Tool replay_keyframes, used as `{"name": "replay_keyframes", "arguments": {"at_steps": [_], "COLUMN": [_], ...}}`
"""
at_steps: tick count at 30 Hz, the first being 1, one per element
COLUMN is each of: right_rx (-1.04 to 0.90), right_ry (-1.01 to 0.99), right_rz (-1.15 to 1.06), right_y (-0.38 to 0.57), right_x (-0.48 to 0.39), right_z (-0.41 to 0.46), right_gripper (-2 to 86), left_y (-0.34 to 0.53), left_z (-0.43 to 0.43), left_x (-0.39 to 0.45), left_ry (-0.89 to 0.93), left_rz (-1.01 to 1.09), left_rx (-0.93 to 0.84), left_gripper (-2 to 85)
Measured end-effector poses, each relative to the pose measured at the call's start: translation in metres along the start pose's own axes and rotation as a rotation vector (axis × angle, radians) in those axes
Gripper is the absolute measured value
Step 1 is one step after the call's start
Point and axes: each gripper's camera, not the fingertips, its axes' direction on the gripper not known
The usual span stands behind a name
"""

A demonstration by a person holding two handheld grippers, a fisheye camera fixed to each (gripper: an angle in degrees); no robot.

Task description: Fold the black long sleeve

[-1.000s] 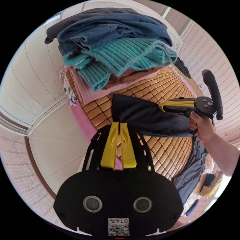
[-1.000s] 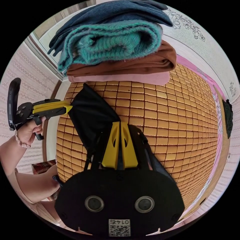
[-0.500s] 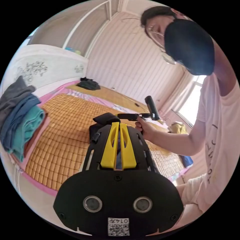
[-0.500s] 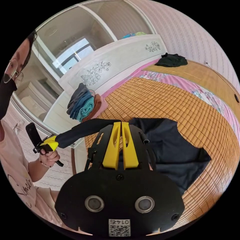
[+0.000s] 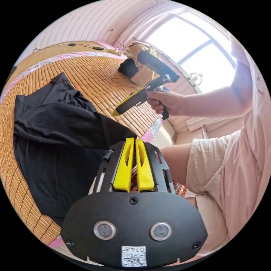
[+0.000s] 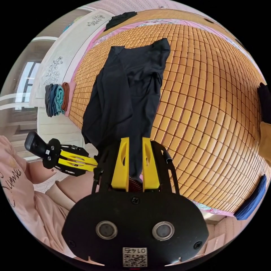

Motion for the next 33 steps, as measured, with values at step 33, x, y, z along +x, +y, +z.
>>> {"name": "replay_keyframes", "arguments": {"at_steps": [33], "right_rx": [-0.119], "right_ry": [0.152], "right_rz": [-0.036], "right_y": [0.041], "right_x": [0.011], "right_z": [-0.088], "right_gripper": [5.9], "left_y": [-0.076], "left_z": [-0.001], "left_x": [-0.124], "left_ry": [-0.149], "left_rz": [-0.240], "left_rx": [-0.092], "left_gripper": [4.4]}}
